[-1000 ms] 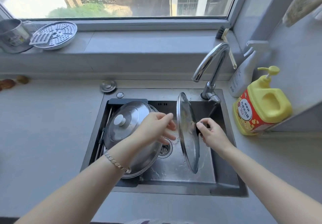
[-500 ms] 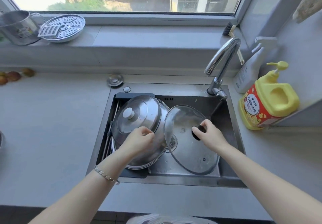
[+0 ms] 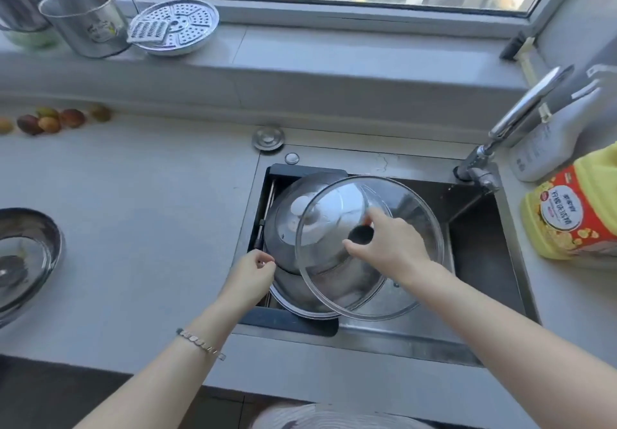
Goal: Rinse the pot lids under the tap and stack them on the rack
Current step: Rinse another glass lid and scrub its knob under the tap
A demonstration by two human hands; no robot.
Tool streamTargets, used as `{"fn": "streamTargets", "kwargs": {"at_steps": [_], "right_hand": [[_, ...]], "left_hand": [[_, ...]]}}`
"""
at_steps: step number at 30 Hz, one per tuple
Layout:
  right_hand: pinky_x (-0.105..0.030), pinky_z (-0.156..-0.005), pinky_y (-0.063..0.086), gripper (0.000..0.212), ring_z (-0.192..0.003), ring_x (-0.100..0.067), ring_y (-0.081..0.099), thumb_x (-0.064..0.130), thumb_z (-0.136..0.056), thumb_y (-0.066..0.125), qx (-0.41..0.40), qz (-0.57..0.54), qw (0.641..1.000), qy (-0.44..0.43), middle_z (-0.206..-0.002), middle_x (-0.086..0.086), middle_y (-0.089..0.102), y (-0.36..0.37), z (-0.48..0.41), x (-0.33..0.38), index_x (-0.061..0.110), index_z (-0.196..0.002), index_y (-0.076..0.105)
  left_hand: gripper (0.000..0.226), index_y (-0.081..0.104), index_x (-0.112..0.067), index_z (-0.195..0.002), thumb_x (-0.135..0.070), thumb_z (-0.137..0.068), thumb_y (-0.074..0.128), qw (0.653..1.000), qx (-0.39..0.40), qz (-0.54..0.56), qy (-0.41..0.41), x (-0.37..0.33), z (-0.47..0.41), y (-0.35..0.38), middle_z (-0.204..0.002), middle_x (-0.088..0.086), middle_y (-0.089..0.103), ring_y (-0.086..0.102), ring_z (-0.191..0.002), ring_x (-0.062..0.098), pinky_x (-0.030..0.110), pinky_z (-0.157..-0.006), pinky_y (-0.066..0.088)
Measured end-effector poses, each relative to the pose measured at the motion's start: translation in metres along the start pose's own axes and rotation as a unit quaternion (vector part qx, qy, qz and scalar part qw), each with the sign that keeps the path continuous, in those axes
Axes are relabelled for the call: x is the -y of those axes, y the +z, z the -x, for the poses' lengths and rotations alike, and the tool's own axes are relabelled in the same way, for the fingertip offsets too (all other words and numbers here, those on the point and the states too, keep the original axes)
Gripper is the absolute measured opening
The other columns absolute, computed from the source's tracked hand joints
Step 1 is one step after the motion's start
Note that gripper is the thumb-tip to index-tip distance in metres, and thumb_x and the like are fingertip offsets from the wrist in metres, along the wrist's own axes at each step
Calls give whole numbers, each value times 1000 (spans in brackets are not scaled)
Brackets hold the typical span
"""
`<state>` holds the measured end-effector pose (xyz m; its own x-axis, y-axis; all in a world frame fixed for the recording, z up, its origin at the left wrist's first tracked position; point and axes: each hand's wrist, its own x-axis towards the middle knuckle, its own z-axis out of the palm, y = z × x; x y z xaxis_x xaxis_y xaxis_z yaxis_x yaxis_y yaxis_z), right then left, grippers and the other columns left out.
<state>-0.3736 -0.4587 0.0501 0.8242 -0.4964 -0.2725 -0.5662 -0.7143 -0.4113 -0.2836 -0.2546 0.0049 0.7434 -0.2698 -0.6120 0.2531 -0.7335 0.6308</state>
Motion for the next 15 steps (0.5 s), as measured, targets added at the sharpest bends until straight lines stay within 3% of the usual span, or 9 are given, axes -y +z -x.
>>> {"fn": "streamTargets", "kwargs": {"at_steps": [3,6,10,15], "right_hand": [[-31,-64,37,38,-89,-28,59,48,-83,58,25,91,992,-82,-91,-4,63,30,-9,35,17,-93,39],[-32,-65,37,39,-91,-31,62,41,-88,53,44,142,981,-123,-96,-9,65,61,-18,57,14,-113,42],[-31,-65,36,45,-93,-32,63,37,-90,53,63,176,975,-122,-99,-11,66,93,-29,70,12,-125,38],[-31,-64,36,41,-93,-32,63,38,-91,53,71,168,977,-107,-101,-12,66,115,-35,77,11,-117,39]], "left_hand": [[12,55,-27,-86,-19,-86,46,1000,-5,9,-6,16,-7,-11,-93,1,63,64,-95,24,42,-87,53],[14,56,-24,-92,-18,-86,46,1000,-9,10,-8,27,-14,-20,-93,1,61,63,-95,25,43,-87,52],[13,55,-28,-85,-18,-86,46,1000,-6,15,-15,38,-20,-25,-94,4,63,63,-95,25,43,-88,52],[12,56,-24,-90,-17,-88,46,1000,8,12,-23,44,-24,-24,-90,1,61,62,-95,23,39,-87,52]]}}
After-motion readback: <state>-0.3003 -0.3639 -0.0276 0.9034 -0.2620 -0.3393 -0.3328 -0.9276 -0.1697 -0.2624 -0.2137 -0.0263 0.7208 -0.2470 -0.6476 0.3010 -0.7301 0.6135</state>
